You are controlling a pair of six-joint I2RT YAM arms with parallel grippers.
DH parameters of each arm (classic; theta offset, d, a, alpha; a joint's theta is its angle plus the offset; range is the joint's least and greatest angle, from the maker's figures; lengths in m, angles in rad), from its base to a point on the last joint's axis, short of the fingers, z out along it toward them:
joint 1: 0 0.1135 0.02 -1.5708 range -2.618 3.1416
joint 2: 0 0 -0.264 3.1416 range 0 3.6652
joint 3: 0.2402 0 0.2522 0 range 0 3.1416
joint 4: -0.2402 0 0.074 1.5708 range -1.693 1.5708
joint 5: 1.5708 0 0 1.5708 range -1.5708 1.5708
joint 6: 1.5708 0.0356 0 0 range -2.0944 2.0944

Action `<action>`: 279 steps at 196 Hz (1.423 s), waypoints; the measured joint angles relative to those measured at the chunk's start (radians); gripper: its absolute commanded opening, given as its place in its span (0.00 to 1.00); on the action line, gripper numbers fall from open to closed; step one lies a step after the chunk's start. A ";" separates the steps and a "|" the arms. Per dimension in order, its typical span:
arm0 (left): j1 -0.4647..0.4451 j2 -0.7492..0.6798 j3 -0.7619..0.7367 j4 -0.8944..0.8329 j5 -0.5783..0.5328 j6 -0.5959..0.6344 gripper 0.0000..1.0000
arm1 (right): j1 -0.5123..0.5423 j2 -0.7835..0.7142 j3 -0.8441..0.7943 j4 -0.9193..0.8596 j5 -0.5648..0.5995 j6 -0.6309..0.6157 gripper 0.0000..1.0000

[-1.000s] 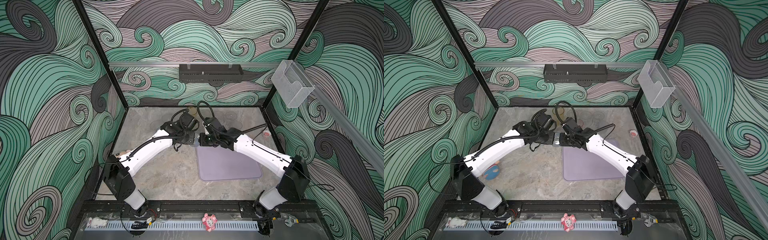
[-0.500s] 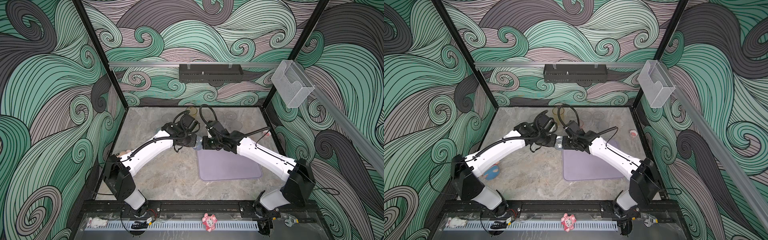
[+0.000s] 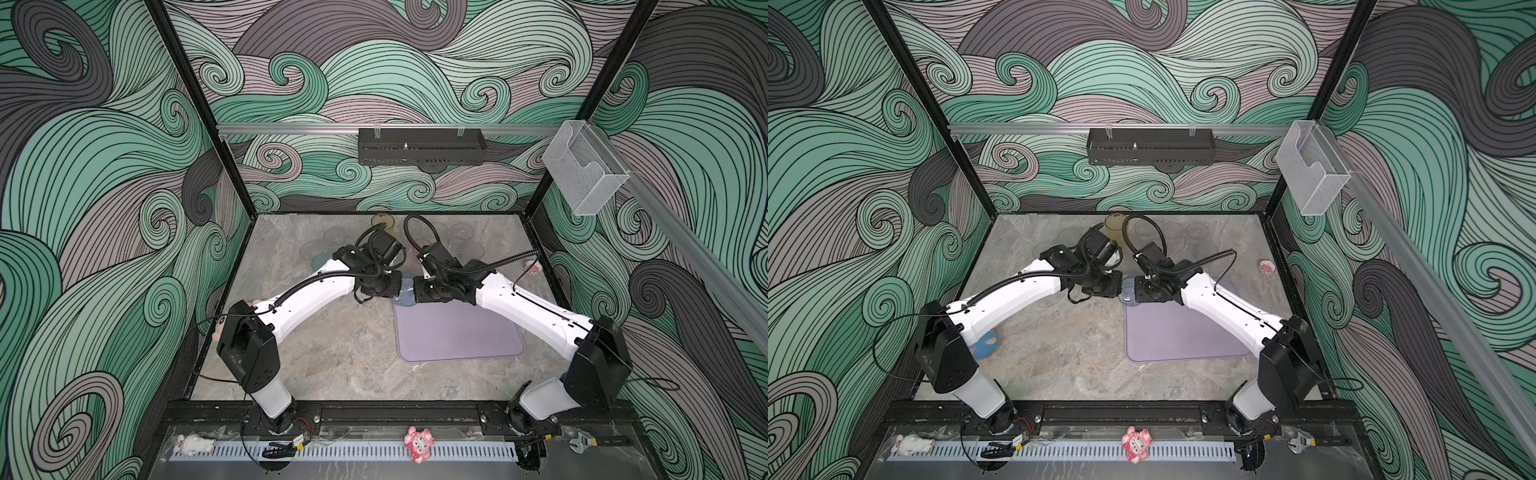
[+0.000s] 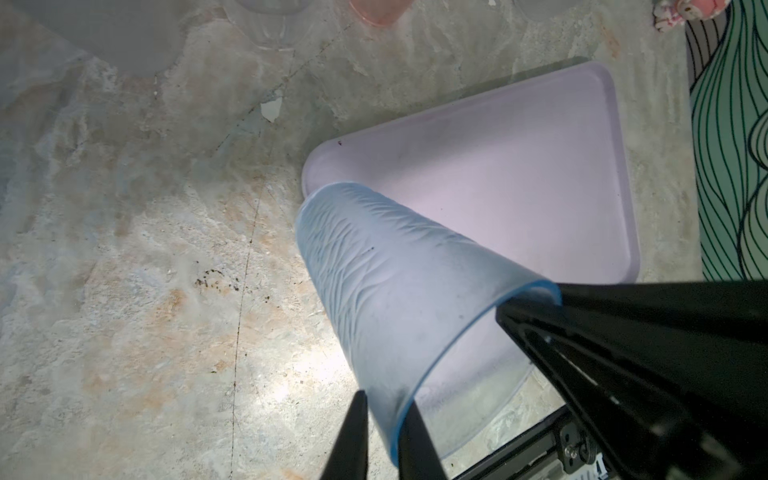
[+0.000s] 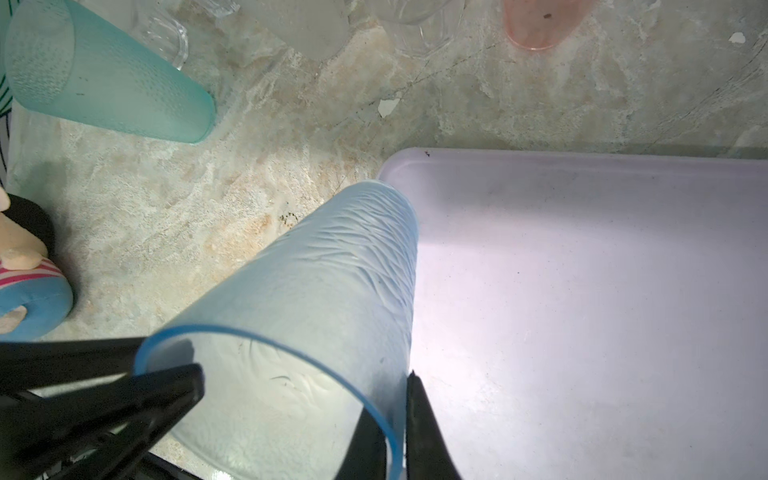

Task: Place the glasses into the tray
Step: 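Open the left gripper and draw it back while the right gripper holds the blue cup, then lower the blue cup upright onto the tray corner with the right gripper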

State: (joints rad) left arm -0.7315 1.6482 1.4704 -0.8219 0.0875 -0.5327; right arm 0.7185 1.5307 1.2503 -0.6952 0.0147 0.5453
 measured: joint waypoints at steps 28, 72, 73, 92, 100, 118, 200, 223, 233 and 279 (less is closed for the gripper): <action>0.000 0.000 0.000 0.008 0.000 0.008 0.29 | -0.016 0.020 0.000 -0.011 -0.026 -0.025 0.00; 0.008 -0.028 0.000 0.026 -0.037 0.014 0.37 | -0.039 0.033 0.000 -0.067 -0.054 -0.062 0.00; 0.008 -0.029 0.000 0.026 -0.038 0.014 0.37 | -0.039 0.033 0.000 -0.068 -0.054 -0.063 0.00; 0.010 -0.043 0.000 0.032 -0.052 0.014 0.38 | -0.045 0.033 0.001 -0.081 -0.059 -0.071 0.00; 0.010 -0.046 0.000 0.033 -0.055 0.014 0.39 | -0.045 0.033 0.002 -0.085 -0.060 -0.072 0.00; 0.010 -0.062 -0.011 0.036 -0.088 0.024 0.39 | -0.051 0.039 0.031 -0.129 -0.065 -0.092 0.00; 0.036 -0.360 -0.304 0.141 -0.338 0.128 0.57 | -0.075 0.201 0.251 -0.317 -0.040 -0.211 0.00; 0.042 -0.415 -0.362 0.188 -0.389 0.160 0.60 | -0.075 0.258 0.309 -0.352 -0.018 -0.225 0.00; 0.047 -0.429 -0.375 0.202 -0.401 0.168 0.60 | -0.076 0.280 0.335 -0.362 -0.009 -0.229 0.00; 0.069 -0.447 -0.415 0.251 -0.414 0.174 0.60 | -0.074 0.344 0.428 -0.410 0.043 -0.251 0.00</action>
State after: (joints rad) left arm -0.6628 1.2007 1.0550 -0.5713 -0.3264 -0.3592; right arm 0.6441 1.8751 1.6783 -1.1049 0.0578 0.2943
